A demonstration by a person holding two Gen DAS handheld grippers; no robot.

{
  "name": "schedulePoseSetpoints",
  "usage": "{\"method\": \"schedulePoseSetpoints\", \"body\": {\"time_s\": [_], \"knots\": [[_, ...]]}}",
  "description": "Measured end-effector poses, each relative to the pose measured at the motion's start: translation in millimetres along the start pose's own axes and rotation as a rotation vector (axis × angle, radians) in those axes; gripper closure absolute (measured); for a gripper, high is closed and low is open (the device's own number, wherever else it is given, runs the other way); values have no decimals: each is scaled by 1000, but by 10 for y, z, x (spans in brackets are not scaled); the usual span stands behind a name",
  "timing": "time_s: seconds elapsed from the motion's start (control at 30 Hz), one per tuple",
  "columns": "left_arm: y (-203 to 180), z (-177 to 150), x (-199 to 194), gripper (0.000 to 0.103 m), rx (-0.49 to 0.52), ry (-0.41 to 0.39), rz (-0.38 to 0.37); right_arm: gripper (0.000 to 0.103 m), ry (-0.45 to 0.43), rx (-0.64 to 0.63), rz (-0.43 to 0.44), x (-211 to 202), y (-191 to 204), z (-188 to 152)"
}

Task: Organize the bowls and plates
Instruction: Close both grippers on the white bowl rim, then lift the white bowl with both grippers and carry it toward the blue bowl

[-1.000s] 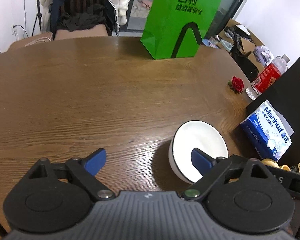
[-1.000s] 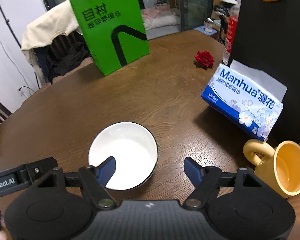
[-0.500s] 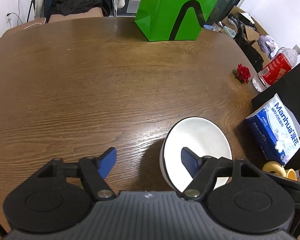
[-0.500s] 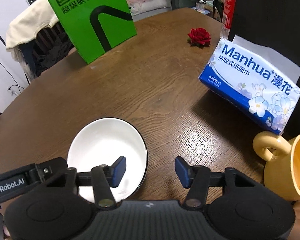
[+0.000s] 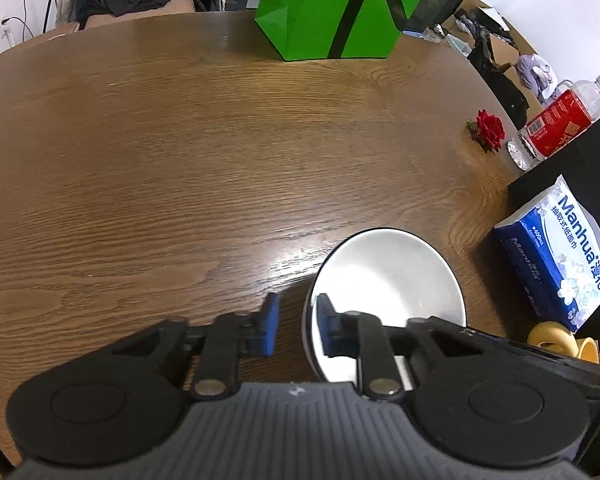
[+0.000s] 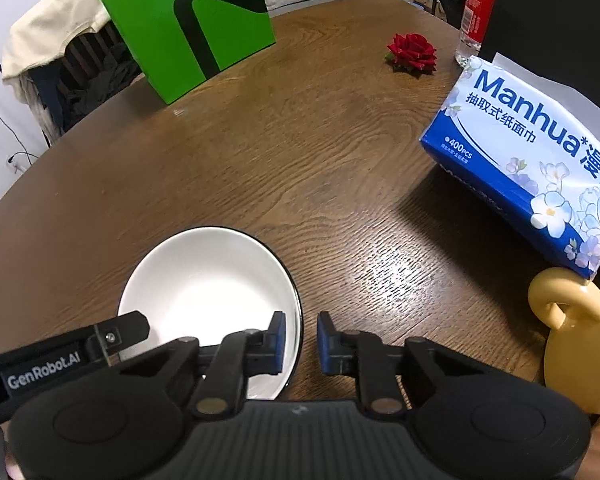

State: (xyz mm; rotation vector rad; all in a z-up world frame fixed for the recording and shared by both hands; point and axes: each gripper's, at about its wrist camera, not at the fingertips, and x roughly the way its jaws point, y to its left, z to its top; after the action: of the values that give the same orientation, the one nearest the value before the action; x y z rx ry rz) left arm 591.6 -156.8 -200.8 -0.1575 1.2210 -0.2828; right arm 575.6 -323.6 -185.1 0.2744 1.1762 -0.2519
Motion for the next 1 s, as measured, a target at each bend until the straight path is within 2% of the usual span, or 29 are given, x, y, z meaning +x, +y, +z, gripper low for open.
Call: {"method": "schedulePoseSetpoints", "body": {"time_s": [0.13,0.23,1.0], "knots": [[-44,6,12,96,14,-1,-5,94,6,3,7,14,-12,5],[-75,4,12,96,27,-8,6,97,7,-1,14,22,-3,18],[-138,-39,-54,97,64,-31,37,97,-1,-21,20,-23,48,-29]]}}
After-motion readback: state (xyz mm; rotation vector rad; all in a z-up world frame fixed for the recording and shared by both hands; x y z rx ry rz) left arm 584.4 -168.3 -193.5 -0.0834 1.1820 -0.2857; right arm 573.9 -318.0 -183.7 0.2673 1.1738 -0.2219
